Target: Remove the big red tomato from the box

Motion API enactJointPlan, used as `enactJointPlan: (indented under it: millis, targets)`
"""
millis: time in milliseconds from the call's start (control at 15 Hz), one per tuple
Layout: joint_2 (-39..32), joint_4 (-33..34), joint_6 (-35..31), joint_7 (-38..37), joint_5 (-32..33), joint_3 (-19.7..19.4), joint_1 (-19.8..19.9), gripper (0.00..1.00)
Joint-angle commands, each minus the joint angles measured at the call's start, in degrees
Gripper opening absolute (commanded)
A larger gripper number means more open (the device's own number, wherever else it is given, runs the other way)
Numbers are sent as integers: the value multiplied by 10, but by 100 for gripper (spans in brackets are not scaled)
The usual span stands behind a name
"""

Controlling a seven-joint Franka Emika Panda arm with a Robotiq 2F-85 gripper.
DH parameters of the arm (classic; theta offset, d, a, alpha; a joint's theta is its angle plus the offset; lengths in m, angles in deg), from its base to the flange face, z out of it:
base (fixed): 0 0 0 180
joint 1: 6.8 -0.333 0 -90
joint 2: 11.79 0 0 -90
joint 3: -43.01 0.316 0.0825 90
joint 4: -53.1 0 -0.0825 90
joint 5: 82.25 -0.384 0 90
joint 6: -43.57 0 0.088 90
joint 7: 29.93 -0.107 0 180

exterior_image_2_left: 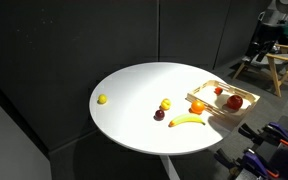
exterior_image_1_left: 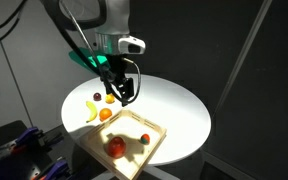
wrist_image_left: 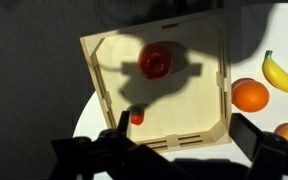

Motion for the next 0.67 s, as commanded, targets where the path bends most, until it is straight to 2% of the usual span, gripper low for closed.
enactJointPlan:
  millis: [0, 600]
  targets:
    - [-32, -10, -57, 16, 10, -7, 6, 100]
    - [-144, -10, -131, 24, 6, -10, 14, 100]
